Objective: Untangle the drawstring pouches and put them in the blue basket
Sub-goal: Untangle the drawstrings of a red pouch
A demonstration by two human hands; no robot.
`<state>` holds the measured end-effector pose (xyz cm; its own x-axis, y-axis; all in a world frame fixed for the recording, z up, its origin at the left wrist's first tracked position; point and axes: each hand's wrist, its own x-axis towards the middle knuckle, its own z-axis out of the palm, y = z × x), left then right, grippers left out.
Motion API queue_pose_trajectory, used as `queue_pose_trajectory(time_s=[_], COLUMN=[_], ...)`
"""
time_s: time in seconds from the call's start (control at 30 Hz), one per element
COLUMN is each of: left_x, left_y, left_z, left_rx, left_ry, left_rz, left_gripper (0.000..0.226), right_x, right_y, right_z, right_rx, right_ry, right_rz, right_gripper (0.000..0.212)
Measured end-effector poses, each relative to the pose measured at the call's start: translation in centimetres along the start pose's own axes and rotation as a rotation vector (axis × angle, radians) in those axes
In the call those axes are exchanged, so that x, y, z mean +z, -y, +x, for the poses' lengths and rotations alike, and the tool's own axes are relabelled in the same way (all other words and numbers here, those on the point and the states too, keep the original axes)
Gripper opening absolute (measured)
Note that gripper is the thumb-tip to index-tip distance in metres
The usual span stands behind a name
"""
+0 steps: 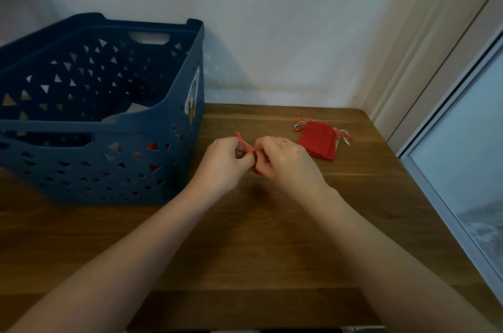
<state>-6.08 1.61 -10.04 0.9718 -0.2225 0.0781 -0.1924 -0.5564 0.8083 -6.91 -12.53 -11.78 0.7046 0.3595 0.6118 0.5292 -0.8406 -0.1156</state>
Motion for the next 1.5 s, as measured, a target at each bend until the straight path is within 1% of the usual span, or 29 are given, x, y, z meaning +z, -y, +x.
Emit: queue_pose_trajectory(time_s=[0.1,0.17,0.3,0.37,0.43,0.5,0.63,0.73,0.8,0.87,0.97,1.07,1.13,1.2,1.33,1.43,1.5], left_x=[-0.4,-0.6,-0.7,-0.6,-0.4,-0.3,0.0,0.1,0.1,0.2,0.2,-0.3,-0.4,-0.4,-0.6,-0.7,-0.7], left_y=[0.0,-0.2,-0.5,-0.4,-0.3,-0.2,-0.3,-0.4,-0.3,-0.3,-0.2,0.1,0.3,0.2,0.0,0.2,0.4], left_z=[0.0,0.0,-0.2,0.0,0.1,0.2,-0.2,-0.4,-0.2,0.0,0.2,0.6,0.8,1.0,1.1,1.4,1.4], left_rx=[0.033,0.058,0.132,0.144,0.137,0.143,0.186,0.221,0.245,0.286,0.354,0.279,0.212,0.14,-0.038,-0.093,-0.1], left_ry=[0.022,0.038,0.014,-0.015,-0.074,-0.123,-0.154,-0.168,-0.211,-0.226,-0.173,-0.146,-0.104,-0.044,0.077,0.113,0.11], left_rz=[0.081,0.081,0.035,0.002,-0.053,-0.071,-0.024,0.027,0.072,0.165,0.31,0.378,0.384,0.298,-0.077,-0.215,-0.276], left_gripper=[0.007,0.008,0.012,0.014,0.016,0.017,0.007,0.015,0.017,0.013,0.008,0.02,0.025,0.023,0.024,0.027,0.026], right_x=[-0.9,-1.4,-2.3,-2.5,-2.2,-1.8,-1.6,-1.7,-1.6,-1.6,-2.0,-2.5,-2.2,-1.6,-1.4,-1.2,-1.1], right_y=[-0.3,-0.6,-1.1,-1.1,-0.9,-0.6,-0.8,-0.7,-0.6,-0.6,-0.8,-1.6,-1.9,-1.9,-1.8,-1.7,-1.6], right_z=[0.3,0.5,0.8,1.1,1.4,1.5,1.5,1.7,1.8,1.7,1.6,1.6,1.4,1.2,1.4,1.1,0.5], right_rx=[0.234,0.343,0.576,0.701,0.84,0.936,0.992,1.015,1.011,1.006,1.015,1.073,1.124,1.142,1.12,1.145,1.112], right_ry=[0.201,0.265,0.373,0.401,0.373,0.343,0.319,0.283,0.288,0.306,0.295,0.154,0.086,0.046,-0.024,-0.06,-0.046], right_rz=[0.323,0.553,1.114,1.307,1.475,1.596,1.613,1.608,1.607,1.593,1.564,1.513,1.529,1.56,1.512,1.559,1.555], right_gripper=[0.006,0.013,0.026,0.025,0.022,0.019,0.018,0.019,0.018,0.016,0.013,0.019,0.024,0.026,0.027,0.026,0.024])
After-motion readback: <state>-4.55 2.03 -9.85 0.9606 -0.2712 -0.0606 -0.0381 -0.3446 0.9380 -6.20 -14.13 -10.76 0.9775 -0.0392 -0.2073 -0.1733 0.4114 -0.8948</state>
